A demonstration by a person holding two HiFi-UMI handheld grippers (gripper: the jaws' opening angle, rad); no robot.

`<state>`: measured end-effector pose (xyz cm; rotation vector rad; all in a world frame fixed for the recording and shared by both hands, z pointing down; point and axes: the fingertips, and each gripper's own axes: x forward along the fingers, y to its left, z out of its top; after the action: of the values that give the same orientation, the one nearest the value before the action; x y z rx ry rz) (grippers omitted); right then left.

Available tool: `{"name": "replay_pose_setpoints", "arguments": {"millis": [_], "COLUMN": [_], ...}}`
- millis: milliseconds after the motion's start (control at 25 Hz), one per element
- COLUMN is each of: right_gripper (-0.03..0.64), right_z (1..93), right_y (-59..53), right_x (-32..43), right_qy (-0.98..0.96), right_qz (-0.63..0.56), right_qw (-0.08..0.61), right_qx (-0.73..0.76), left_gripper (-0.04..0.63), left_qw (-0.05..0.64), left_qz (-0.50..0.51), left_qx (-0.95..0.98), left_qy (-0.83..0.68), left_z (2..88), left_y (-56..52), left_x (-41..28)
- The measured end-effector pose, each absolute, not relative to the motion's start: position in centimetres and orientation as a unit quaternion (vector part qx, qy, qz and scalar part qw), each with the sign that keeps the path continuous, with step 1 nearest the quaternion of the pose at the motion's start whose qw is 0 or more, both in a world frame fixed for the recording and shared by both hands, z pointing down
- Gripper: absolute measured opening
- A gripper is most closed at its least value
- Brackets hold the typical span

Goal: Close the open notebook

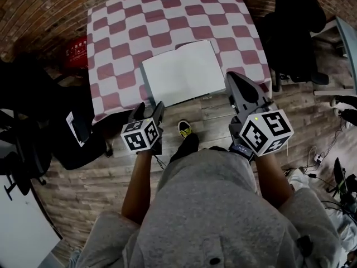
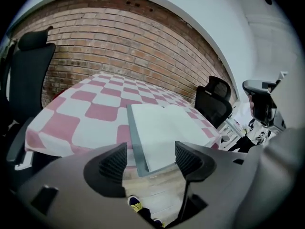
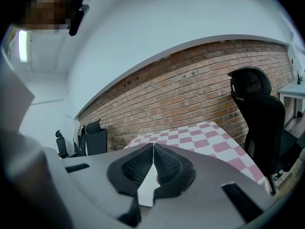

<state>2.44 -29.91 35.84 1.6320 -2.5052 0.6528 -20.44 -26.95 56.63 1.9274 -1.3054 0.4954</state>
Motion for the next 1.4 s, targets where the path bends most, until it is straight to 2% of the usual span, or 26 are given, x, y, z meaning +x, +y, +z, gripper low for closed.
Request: {"name": "replay_pose_setpoints", "arguments": {"millis": [360, 880, 1120, 1200, 1280, 1400], "right_gripper": [0.025, 0.025, 0.025, 0.025, 0.025, 0.025], "right_z": [36.0, 35.1, 35.1, 35.2, 35.1, 35.1], "right_y": [-29.7, -28.7, -29.0, -29.1, -29.2, -29.3], "right_x": [1.3, 2.0, 2.1, 2.0, 1.9, 2.0], "right_qy": [-0.819, -0.816, -0.818, -0.820, -0.822, -0.825], "right_qz": [0.209, 0.198, 0.202, 0.204, 0.204, 0.203], "right_qw": [0.049, 0.050, 0.052, 0.049, 0.048, 0.049], "right_qx": [0.532, 0.541, 0.535, 0.532, 0.529, 0.525], "left_gripper": [0.314, 0.314, 0.311, 0.275, 0.195, 0.121], "left_qw": [0.445, 0.463, 0.503, 0.512, 0.508, 0.497], "left_qz": [0.167, 0.150, 0.095, 0.084, 0.087, 0.095], "left_qx": [0.742, 0.749, 0.735, 0.726, 0.721, 0.721], "left_qy": [-0.473, -0.449, -0.445, -0.451, -0.463, -0.473], "left_z": [59.3, 60.0, 59.6, 59.6, 59.7, 59.5], "left_y": [-25.9, -26.5, -27.1, -27.2, -27.2, -27.2], "left_x": [-19.9, -18.9, -18.8, -19.4, -20.0, -20.5]}}
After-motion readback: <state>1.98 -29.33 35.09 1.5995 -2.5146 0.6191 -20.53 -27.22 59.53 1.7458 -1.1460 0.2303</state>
